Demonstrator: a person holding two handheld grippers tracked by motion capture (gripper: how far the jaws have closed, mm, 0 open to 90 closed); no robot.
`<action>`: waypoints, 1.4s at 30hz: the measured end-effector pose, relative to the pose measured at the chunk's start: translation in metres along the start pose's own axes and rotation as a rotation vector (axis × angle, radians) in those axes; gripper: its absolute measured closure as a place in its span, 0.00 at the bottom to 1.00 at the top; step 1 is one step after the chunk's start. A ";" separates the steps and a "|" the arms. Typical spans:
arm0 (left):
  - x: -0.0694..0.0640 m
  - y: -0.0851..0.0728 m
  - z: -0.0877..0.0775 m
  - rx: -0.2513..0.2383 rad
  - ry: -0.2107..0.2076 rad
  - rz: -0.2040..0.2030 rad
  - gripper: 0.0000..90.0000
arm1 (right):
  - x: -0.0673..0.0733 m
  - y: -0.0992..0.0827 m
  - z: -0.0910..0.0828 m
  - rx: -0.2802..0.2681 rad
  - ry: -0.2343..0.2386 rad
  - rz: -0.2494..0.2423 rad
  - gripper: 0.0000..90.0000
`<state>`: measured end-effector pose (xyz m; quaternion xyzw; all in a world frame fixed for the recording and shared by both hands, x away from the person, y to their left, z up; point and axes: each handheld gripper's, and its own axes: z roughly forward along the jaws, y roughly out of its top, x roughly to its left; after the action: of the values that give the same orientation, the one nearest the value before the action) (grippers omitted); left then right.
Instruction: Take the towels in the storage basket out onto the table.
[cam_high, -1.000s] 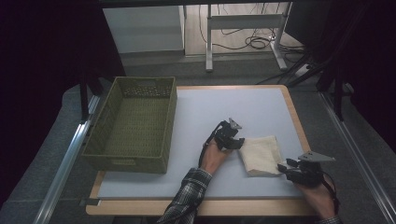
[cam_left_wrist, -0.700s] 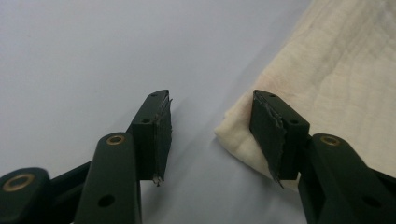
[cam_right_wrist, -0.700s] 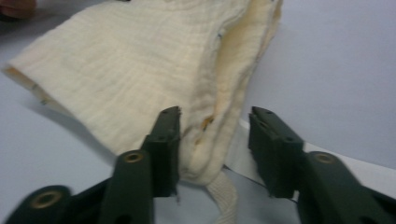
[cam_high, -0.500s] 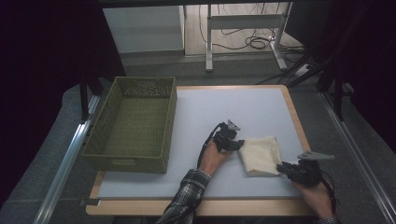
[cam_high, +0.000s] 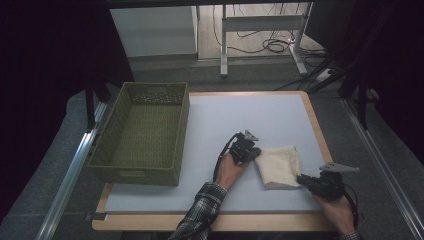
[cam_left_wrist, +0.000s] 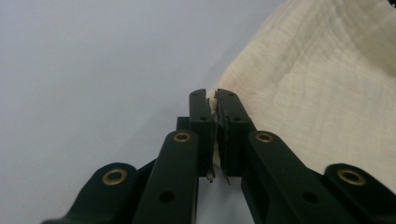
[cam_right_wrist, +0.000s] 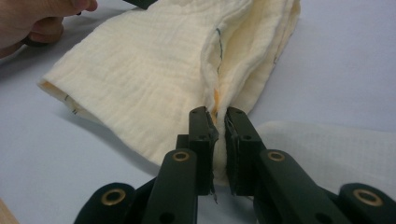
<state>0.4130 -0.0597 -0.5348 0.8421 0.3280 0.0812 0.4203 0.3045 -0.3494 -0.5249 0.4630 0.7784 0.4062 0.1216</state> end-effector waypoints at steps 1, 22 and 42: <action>0.000 0.000 0.000 -0.004 0.004 0.006 0.96 | 0.002 0.001 -0.001 -0.001 -0.007 -0.004 0.92; 0.007 0.015 -0.038 -0.077 0.046 0.031 0.97 | 0.013 0.022 -0.007 -0.068 0.031 -0.022 0.92; 0.022 0.022 -0.085 -0.092 0.141 0.042 0.96 | 0.039 0.056 0.005 -0.101 0.077 -0.075 0.92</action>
<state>0.4052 -0.0001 -0.4674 0.8209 0.3349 0.1641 0.4326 0.3213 -0.3016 -0.4792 0.4109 0.7778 0.4575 0.1300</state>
